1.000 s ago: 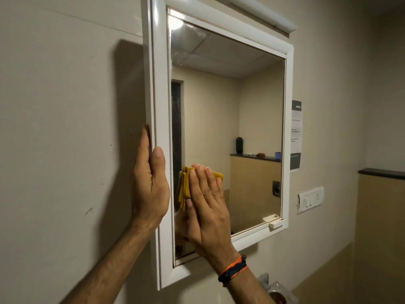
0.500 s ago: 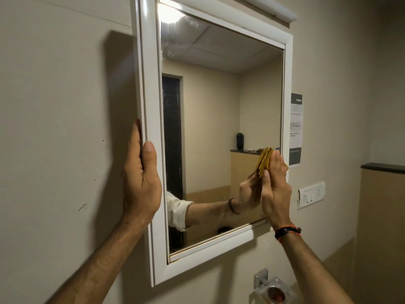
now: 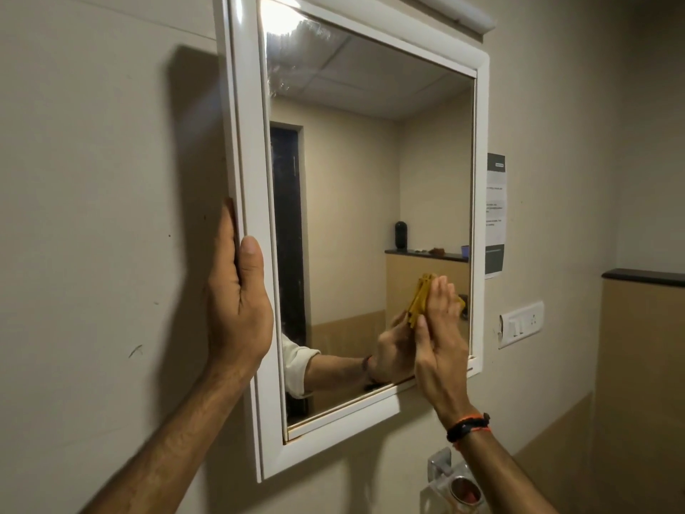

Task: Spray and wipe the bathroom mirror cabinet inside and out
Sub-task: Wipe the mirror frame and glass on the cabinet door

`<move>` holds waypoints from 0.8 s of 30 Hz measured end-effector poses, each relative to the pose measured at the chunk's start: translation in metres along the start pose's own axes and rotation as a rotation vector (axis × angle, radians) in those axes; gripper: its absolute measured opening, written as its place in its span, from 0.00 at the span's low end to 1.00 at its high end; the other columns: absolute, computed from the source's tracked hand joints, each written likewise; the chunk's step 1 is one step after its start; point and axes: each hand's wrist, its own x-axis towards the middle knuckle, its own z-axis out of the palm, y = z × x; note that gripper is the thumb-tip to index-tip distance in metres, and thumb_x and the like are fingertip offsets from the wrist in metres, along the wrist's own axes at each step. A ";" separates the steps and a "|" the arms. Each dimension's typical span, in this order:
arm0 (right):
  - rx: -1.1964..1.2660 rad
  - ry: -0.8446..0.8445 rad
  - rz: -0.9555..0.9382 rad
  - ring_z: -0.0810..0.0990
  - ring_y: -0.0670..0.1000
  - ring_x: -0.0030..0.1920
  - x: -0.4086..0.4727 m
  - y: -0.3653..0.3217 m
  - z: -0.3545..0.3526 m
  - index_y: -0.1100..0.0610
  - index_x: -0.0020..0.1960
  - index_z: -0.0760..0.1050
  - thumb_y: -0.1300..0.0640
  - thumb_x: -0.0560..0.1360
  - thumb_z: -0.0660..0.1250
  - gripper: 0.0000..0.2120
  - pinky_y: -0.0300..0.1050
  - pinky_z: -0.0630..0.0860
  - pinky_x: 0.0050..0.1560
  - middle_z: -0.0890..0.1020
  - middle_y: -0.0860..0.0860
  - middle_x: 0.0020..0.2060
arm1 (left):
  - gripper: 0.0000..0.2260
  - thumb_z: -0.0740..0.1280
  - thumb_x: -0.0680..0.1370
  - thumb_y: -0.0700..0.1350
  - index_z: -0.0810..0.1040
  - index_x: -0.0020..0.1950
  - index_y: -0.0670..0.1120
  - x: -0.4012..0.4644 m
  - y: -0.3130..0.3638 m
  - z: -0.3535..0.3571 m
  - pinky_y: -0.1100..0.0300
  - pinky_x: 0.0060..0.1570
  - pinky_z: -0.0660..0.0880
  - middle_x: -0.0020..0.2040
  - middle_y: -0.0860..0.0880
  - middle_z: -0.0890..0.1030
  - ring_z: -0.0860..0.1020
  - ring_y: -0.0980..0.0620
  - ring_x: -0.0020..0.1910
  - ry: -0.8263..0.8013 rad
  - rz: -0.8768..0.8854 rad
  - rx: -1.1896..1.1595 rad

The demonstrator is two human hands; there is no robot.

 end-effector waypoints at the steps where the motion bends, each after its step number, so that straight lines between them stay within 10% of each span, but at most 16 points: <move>1: 0.015 -0.020 -0.040 0.47 0.47 0.79 -0.005 -0.013 0.007 0.51 0.79 0.50 0.54 0.82 0.52 0.27 0.57 0.49 0.78 0.49 0.44 0.79 | 0.22 0.53 0.84 0.48 0.60 0.78 0.44 0.000 0.000 0.000 0.69 0.71 0.60 0.75 0.55 0.65 0.63 0.62 0.74 -0.003 -0.002 -0.004; 10: 0.059 -0.120 -0.351 0.52 0.55 0.79 -0.059 -0.133 0.062 0.60 0.78 0.56 0.57 0.81 0.54 0.26 0.55 0.45 0.78 0.55 0.52 0.79 | 0.21 0.53 0.85 0.45 0.59 0.78 0.42 0.000 0.008 -0.001 0.64 0.73 0.60 0.77 0.50 0.64 0.61 0.60 0.75 -0.022 -0.038 0.014; 24: 0.013 -0.160 -0.377 0.53 0.56 0.79 -0.089 -0.115 0.058 0.61 0.77 0.59 0.56 0.82 0.54 0.25 0.56 0.49 0.78 0.57 0.53 0.78 | 0.23 0.53 0.84 0.48 0.59 0.78 0.45 -0.046 0.005 -0.013 0.55 0.73 0.64 0.76 0.52 0.65 0.63 0.58 0.75 -0.052 -0.145 0.046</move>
